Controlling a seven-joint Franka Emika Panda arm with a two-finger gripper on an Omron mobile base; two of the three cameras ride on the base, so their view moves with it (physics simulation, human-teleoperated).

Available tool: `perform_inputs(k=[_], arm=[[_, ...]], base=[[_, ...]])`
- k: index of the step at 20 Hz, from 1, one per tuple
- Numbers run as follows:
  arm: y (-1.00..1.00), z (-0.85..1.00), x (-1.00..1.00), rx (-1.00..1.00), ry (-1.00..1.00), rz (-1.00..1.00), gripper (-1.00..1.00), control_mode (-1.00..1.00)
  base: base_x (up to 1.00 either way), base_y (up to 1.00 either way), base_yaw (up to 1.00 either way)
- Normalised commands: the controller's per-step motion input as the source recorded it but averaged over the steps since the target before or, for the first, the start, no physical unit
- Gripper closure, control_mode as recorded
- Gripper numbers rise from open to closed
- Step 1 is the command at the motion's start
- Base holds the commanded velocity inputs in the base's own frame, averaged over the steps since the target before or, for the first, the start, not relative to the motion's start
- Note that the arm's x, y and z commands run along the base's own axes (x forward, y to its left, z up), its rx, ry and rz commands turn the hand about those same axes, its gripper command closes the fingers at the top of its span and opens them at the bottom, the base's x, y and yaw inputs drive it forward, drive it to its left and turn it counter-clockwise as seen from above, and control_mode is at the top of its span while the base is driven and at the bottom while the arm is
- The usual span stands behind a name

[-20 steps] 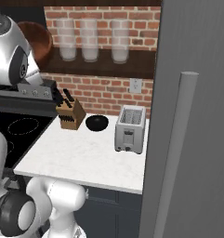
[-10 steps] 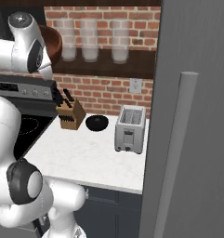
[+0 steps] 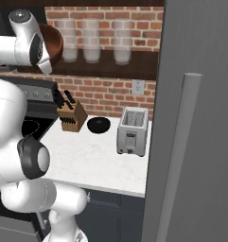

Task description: Pick up the bowls on the counter and stack them on top of one another in the open cabinet. Place the smaller bowl on top of the larger bowl.

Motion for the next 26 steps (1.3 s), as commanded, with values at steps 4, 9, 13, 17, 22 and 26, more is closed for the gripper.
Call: perform_inputs(k=[4,9,13,17,22,26], arm=[[0.05,-0.02,0.51,0.0,0.01,0.0,1.0,-1.0],[0.0,-0.03,0.4,0.0,0.03,0.0,1.0,-1.0],[-0.02,0.0,0.04,0.0,0.0,0.0,1.0,-1.0],[-0.13,0.0,-0.09,0.01,0.0,0.0,1.0,-1.0],[-0.1,0.0,-0.14,0.02,-0.04,0.0,1.0,-1.0],[-0.05,0.0,0.0,0.02,-0.06,0.0,1.0,-1.0]], base=[[0.0,0.0,0.0],[0.0,0.0,0.0],[0.0,0.0,0.0],[0.0,0.0,0.0],[0.0,0.0,0.0],[0.0,0.0,0.0]])
